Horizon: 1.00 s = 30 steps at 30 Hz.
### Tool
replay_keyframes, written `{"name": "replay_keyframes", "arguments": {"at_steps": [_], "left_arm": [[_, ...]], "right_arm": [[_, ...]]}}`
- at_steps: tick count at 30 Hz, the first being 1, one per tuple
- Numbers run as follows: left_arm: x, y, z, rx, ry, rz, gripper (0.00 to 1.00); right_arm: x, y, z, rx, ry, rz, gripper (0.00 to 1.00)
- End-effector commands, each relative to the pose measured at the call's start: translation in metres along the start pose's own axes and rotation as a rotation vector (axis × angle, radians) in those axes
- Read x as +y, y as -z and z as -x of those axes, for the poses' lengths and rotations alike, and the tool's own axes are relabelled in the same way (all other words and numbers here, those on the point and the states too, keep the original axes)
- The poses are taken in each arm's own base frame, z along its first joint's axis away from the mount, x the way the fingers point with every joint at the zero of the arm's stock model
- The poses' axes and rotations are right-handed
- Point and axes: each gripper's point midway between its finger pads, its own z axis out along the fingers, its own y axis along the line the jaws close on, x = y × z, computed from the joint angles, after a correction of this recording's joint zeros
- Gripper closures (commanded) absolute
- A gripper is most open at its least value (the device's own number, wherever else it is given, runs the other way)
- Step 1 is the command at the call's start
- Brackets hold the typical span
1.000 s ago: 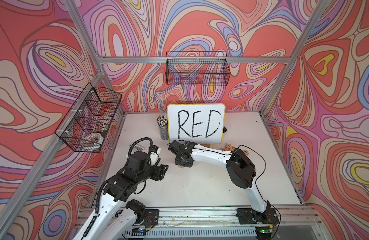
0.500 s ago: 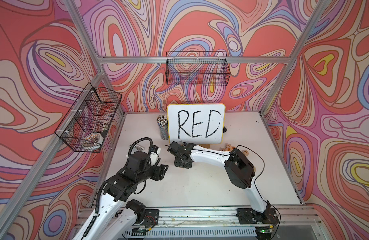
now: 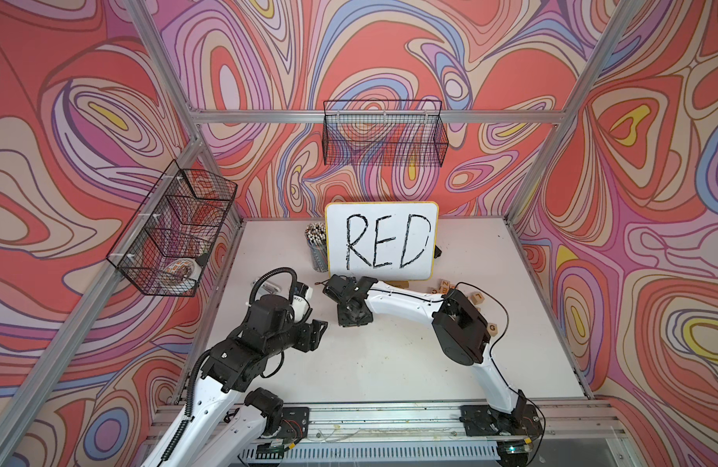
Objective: Assemble the uppercase word "red" with letter blocks
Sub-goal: Adjust the letter block at the center of the board.
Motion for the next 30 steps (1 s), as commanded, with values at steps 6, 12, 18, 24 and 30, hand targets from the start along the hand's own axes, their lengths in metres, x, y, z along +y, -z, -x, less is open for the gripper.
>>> {"name": "replay_keyframes", "arguments": {"at_steps": [6, 12, 18, 24, 30], "left_arm": [[0.001, 0.001, 0.001, -0.012, -0.008, 0.004, 0.28], [0.001, 0.001, 0.0, -0.014, -0.007, 0.006, 0.28], [0.0, 0.0, 0.0, -0.01, -0.009, 0.0, 0.28], [0.0, 0.0, 0.0, -0.009, -0.006, 0.001, 0.28], [0.0, 0.0, 0.0, -0.007, -0.009, 0.002, 0.29]], "right_arm": [[-0.015, 0.007, -0.001, 0.07, 0.48, -0.112, 0.76], [-0.001, 0.01, -0.003, 0.091, 0.685, -0.035, 0.76], [0.015, 0.011, -0.011, 0.113, 0.88, 0.082, 0.76], [0.006, 0.007, -0.002, 0.103, 1.036, 0.026, 0.74], [-0.004, 0.003, 0.005, 0.123, 1.116, 0.035, 0.72]]}}
